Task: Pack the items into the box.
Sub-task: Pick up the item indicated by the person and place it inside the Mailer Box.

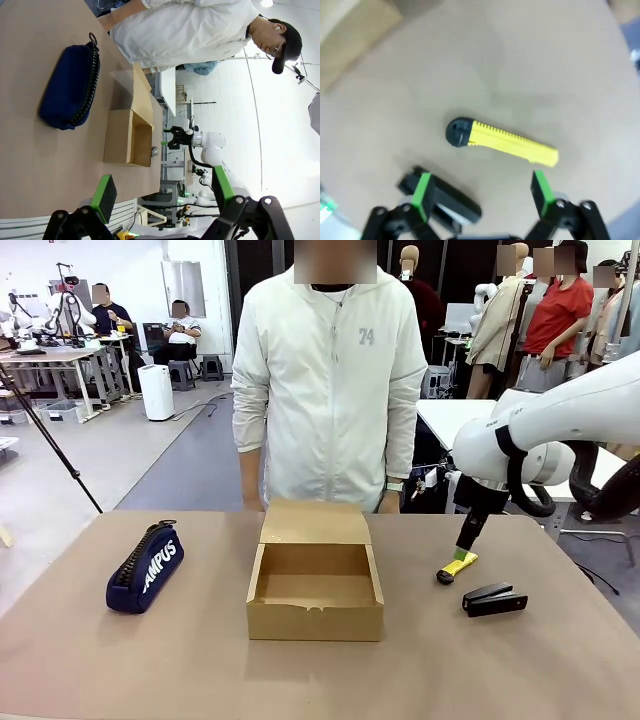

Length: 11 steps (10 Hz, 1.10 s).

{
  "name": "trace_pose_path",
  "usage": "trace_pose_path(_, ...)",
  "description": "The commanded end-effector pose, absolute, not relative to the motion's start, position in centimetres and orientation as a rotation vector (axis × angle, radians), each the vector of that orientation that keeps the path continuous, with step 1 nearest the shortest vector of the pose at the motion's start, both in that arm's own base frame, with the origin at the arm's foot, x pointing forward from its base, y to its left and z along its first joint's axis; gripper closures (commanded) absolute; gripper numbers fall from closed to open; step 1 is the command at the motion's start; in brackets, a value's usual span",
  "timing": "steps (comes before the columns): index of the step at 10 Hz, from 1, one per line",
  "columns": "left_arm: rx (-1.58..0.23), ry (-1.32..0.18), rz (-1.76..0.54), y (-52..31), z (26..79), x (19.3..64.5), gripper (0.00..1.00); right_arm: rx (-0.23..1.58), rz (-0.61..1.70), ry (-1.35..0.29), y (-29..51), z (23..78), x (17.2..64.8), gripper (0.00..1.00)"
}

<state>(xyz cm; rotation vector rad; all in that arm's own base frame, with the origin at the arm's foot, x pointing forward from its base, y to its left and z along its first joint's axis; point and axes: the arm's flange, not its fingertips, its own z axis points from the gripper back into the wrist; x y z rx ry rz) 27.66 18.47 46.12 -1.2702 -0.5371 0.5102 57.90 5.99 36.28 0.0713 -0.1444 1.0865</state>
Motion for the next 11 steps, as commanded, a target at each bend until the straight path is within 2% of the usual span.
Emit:
trace_pose_path(1, -1.275, -0.55, 0.494, 18.5, 46.2, 27.6, 0.0, 0.127, 1.562, -0.171, 4.1, 36.7, 57.9, 0.0)
trace_pose_path(2, -1.275, -0.55, 0.494, 18.5, 46.2, 27.6, 0.0, 0.121, 1.607, -0.153, 4.0, 36.6, 58.0, 0.0)
trace_pose_path(3, -1.275, -0.55, 0.494, 18.5, 46.2, 27.6, 0.0, 0.101, 1.544, -0.157, 4.0, 36.7, 58.2, 0.0)
trace_pose_path(4, -1.275, -0.55, 0.494, 18.5, 46.2, 27.6, 0.0, 0.129, 1.271, -0.224, 3.8, 37.7, 58.3, 0.0)
trace_pose_path(5, -1.275, -0.55, 0.494, 18.5, 46.2, 27.6, 0.0, 0.071, 1.515, -0.145, 5.0, 36.1, 57.7, 0.0)
trace_pose_path(8, -1.275, -0.55, 0.494, 18.5, 46.2, 27.6, 0.0, 0.089, 1.482, -0.164, 4.5, 36.2, 57.8, 0.0)
trace_pose_path(11, -1.275, -0.55, 0.494, 18.5, 46.2, 27.6, 0.0, 0.05, 1.666, -0.076, 4.4, 34.3, 61.3, 0.0)
